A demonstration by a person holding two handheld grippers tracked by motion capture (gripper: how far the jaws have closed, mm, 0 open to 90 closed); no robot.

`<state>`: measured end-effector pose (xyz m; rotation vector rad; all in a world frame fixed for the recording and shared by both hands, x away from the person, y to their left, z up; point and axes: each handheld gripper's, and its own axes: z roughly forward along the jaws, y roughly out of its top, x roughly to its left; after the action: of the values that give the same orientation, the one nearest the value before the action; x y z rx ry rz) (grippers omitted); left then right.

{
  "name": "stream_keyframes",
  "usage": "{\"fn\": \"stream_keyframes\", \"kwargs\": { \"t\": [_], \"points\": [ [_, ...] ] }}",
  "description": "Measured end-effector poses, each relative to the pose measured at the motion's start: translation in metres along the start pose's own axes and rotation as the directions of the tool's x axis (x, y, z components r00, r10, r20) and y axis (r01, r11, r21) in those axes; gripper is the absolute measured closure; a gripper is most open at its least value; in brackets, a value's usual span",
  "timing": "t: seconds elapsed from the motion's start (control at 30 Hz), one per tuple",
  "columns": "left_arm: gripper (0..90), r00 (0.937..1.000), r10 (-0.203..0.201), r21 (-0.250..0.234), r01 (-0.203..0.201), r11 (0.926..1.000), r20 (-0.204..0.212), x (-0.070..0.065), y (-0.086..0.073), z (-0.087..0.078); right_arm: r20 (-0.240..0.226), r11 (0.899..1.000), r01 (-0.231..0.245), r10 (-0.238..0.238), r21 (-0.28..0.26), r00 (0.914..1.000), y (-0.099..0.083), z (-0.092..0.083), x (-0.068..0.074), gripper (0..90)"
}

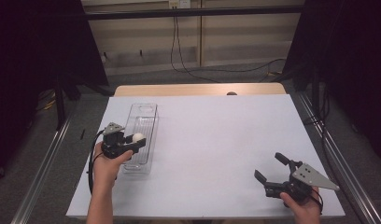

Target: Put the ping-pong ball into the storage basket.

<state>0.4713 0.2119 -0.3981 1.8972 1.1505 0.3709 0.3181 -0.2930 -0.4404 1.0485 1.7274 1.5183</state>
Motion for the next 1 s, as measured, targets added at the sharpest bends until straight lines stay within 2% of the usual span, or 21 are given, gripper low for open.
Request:
{"fn": "stream_keyframes", "kwargs": {
  "t": [0.23, 0.33, 0.53, 0.63, 1.0],
  "points": [
    [51.0, 1.0, 0.002, 0.006, -0.002, 1.0, -0.003, 0.0011, -0.0018, 0.003, 0.0, 1.0, 0.0, 0.0, -0.002, 1.0, 0.0002, -0.0004, -0.0003, 3.0],
    [51.0, 0.9998, 0.018, 0.014, -0.018, 0.9997, -0.01, 0.0024, -0.0021, 0.0027, -0.001, 1.0, -0.001, 0.001, -0.002, 1.0, 0.0002, -0.0005, -0.0002, 3.0],
    [51.0, 0.9997, 0.008, 0.014, -0.008, 0.9999, -0.023, 0.0028, -0.0034, 0.0047, 0.0, 1.0, 0.0, 0.0, -0.003, 1.0, 0.0003, -0.0006, -0.0005, 3.0],
    [50.9, 0.9991, 0.022, 0.017, -0.021, 0.9996, -0.037, 0.0026, -0.0031, 0.0045, 0.0, 1.0, 0.0, 0.0, -0.004, 1.0, 0.0004, -0.0007, -0.0003, 3.0],
    [47.7, 0.9992, 0.022, 0.009, -0.021, 0.9997, -0.034, 0.0019, -0.0028, 0.0048, -0.001, 1.0, -0.002, 0.002, -0.005, 1.0, 0.0004, -0.0002, 0.0005, 3.0]
  ]
}}
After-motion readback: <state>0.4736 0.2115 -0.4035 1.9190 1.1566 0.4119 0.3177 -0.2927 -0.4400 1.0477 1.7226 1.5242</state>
